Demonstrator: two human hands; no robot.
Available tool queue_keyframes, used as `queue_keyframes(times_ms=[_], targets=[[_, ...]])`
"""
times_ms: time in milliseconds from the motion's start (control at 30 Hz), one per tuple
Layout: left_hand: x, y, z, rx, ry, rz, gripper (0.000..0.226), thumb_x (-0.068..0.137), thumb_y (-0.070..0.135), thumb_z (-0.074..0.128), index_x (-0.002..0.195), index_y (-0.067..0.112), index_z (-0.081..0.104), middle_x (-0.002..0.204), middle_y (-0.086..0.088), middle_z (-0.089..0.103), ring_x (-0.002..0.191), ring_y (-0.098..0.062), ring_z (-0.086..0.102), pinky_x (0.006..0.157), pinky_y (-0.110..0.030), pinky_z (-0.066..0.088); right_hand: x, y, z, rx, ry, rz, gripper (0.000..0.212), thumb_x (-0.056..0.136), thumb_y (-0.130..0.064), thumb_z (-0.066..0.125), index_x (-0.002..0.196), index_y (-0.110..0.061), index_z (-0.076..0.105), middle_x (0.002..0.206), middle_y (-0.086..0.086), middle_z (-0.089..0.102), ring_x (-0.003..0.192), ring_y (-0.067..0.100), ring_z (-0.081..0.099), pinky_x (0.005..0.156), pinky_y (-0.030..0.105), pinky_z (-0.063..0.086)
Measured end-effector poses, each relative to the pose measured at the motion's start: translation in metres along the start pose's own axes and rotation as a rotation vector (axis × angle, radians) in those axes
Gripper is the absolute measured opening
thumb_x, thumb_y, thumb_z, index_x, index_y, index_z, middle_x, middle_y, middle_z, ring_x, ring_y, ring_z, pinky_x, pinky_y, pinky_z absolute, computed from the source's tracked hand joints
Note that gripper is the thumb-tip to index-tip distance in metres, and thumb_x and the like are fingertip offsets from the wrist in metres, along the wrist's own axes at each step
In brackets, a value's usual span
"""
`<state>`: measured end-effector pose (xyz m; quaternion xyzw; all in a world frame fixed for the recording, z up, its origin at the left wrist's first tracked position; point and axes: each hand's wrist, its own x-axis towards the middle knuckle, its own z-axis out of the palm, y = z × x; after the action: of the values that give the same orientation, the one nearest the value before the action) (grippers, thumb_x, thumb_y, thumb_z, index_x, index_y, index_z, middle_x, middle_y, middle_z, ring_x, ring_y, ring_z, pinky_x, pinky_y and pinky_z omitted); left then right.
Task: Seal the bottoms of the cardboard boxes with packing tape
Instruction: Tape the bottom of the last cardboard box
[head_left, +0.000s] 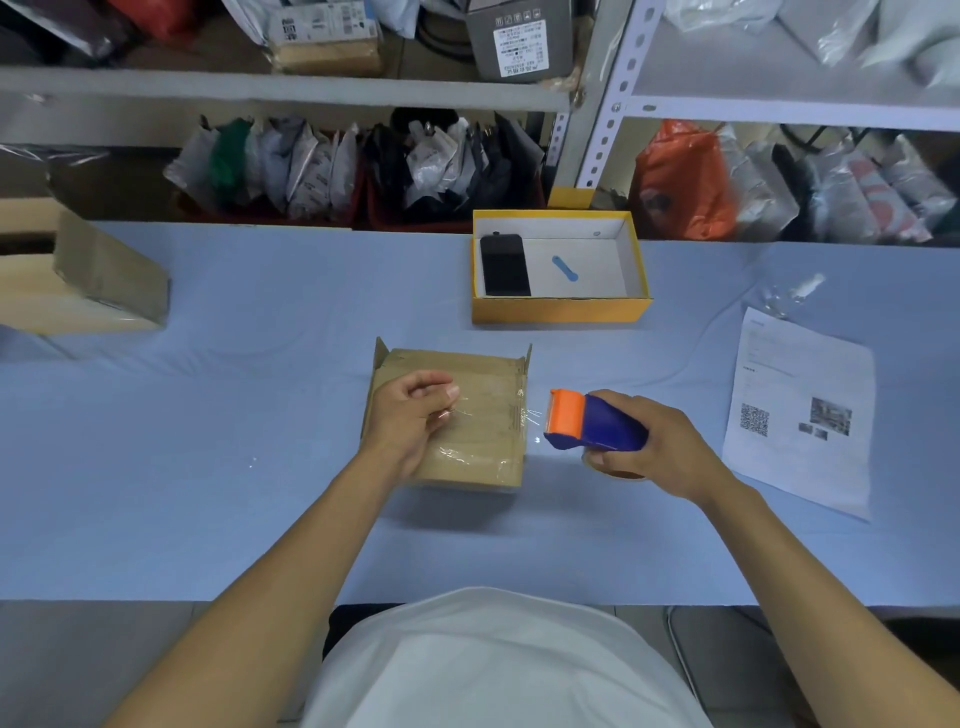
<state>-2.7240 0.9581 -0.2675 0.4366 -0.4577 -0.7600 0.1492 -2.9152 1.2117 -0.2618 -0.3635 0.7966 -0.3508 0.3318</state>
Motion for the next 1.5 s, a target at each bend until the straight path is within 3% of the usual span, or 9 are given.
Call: queue_keyframes(times_ms=[267, 433, 600, 767, 900, 1067, 1167, 1300, 1500], targets=[[0.0, 0.004, -0.002, 0.002, 0.003, -0.013, 0.014, 0.082, -0.004, 0.071, 0.086, 0.009, 0.069, 0.069, -0.001, 0.066, 0.059, -0.007, 0.062, 0.053, -0.014, 0.05, 0.001, -0.001, -0.001, -0.055, 0.0, -0.009, 0.063, 0.069, -0.04, 0.084, 0.124, -0.047, 0.054, 0.109, -0.018, 0.064, 0.101, 0.01, 0.062, 0.077, 0.028, 0.06], [-0.006, -0.018, 0.014, 0.776, 0.195, 0.298, 0.015, 0.075, 0.015, 0.078, 0.075, 0.023, 0.066, 0.071, 0.01, 0.066, 0.071, -0.009, 0.063, 0.065, -0.02, 0.049, 0.006, 0.014, 0.004, -0.274, -0.051, 0.007, 0.068, 0.072, -0.049, 0.08, 0.128, -0.049, 0.042, 0.111, -0.015, 0.062, 0.098, 0.015, 0.06, 0.08, 0.032, 0.058], [-0.005, -0.009, 0.018, 1.359, 0.379, 0.495, 0.031, 0.071, 0.026, 0.08, 0.093, 0.018, 0.059, 0.108, -0.01, 0.052, 0.101, -0.03, 0.046, 0.083, -0.038, 0.044, 0.013, 0.02, 0.014, -0.337, -0.073, -0.013, 0.072, 0.072, -0.049, 0.08, 0.131, -0.048, 0.038, 0.115, -0.013, 0.061, 0.1, 0.018, 0.059, 0.077, 0.025, 0.055], [-0.014, -0.017, 0.044, 1.34, -0.338, 0.751, 0.028, 0.09, 0.032, 0.056, 0.117, 0.031, 0.063, 0.128, 0.0, 0.062, 0.116, -0.017, 0.058, 0.098, -0.041, 0.048, 0.017, 0.022, 0.012, -0.406, -0.091, -0.023, 0.069, 0.074, -0.047, 0.079, 0.131, -0.045, 0.04, 0.114, -0.008, 0.062, 0.099, 0.017, 0.058, 0.081, 0.034, 0.057], [-0.013, -0.049, 0.024, 1.749, -0.41, 0.692, 0.081, 0.093, 0.063, 0.012, 0.157, 0.013, 0.004, 0.165, -0.002, -0.001, 0.151, -0.016, -0.005, 0.122, -0.038, -0.002, 0.016, 0.021, 0.006, -0.411, -0.085, -0.028, 0.071, 0.076, -0.046, 0.079, 0.136, -0.04, 0.041, 0.114, -0.01, 0.06, 0.099, 0.016, 0.058, 0.082, 0.031, 0.055], [-0.01, -0.051, 0.026, 1.598, -0.253, 0.727, 0.066, 0.097, 0.056, 0.024, 0.153, 0.021, 0.028, 0.161, 0.005, 0.023, 0.148, -0.014, 0.016, 0.118, -0.034, 0.008, 0.016, 0.018, 0.006, -0.385, -0.083, -0.007, 0.074, 0.076, -0.043, 0.081, 0.138, -0.038, 0.041, 0.117, -0.009, 0.059, 0.102, 0.015, 0.056, 0.082, 0.028, 0.053], [-0.006, -0.039, 0.043, 1.355, -0.168, 0.705, 0.025, 0.091, 0.032, 0.056, 0.114, 0.025, 0.064, 0.122, 0.003, 0.057, 0.114, -0.021, 0.047, 0.095, -0.035, 0.034, 0.014, 0.02, 0.009, -0.431, -0.086, -0.007, 0.076, 0.076, -0.051, 0.079, 0.14, -0.038, 0.039, 0.117, -0.007, 0.059, 0.101, 0.015, 0.056, 0.082, 0.03, 0.053], [-0.007, -0.041, 0.054, 1.196, -0.253, 0.649, 0.019, 0.08, 0.007, 0.058, 0.087, 0.021, 0.068, 0.087, 0.005, 0.061, 0.086, -0.019, 0.054, 0.081, -0.031, 0.041, 0.013, 0.019, 0.011, -0.446, -0.092, -0.003, 0.073, 0.076, -0.058, 0.075, 0.137, -0.045, 0.037, 0.112, -0.004, 0.06, 0.098, 0.017, 0.057, 0.081, 0.034, 0.054], [-0.001, -0.043, 0.048, 1.148, -0.226, 0.613, 0.018, 0.075, 0.016, 0.057, 0.085, 0.028, 0.066, 0.082, 0.016, 0.059, 0.081, -0.009, 0.053, 0.078, -0.026, 0.042, 0.006, 0.032, -0.008, -0.416, -0.09, 0.049, 0.071, 0.076, -0.051, 0.077, 0.135, -0.052, 0.037, 0.101, -0.005, 0.057, 0.092, 0.018, 0.057, 0.08, 0.037, 0.052]])
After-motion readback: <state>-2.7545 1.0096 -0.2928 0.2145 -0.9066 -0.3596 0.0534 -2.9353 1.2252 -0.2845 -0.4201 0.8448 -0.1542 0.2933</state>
